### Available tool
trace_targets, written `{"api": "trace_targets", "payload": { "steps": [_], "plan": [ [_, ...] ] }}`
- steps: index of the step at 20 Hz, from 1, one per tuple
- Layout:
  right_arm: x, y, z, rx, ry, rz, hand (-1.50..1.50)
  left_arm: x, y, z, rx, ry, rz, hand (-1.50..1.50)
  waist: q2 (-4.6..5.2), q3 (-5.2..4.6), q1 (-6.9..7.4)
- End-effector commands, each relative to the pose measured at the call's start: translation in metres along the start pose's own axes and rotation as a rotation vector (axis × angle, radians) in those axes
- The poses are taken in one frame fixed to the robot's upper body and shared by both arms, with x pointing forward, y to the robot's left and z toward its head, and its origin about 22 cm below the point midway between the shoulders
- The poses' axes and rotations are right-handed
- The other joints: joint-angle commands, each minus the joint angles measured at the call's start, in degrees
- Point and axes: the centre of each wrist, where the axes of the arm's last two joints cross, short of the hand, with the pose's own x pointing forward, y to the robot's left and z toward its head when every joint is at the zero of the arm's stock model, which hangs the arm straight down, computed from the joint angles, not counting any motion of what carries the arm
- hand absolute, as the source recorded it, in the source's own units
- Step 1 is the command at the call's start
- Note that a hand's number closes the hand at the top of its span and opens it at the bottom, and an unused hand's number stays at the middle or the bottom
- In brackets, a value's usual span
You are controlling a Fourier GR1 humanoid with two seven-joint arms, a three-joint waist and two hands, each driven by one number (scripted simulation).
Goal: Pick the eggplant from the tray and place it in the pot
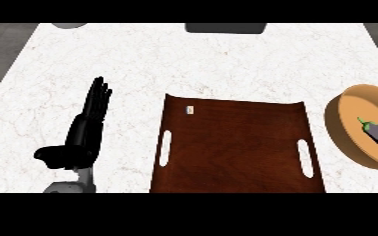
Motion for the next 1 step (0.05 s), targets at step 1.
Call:
{"api": "trace_targets", "payload": {
  "steps": [1],
  "plan": [
    [-0.0069, -0.0119, 0.0148, -0.027, -0.024, -0.024, -1.50, 0.0028, 0.0035, 0.0035, 0.002, 0.002, -0.005, 0.00, 0.06, 0.12, 0.14]
  ]
}}
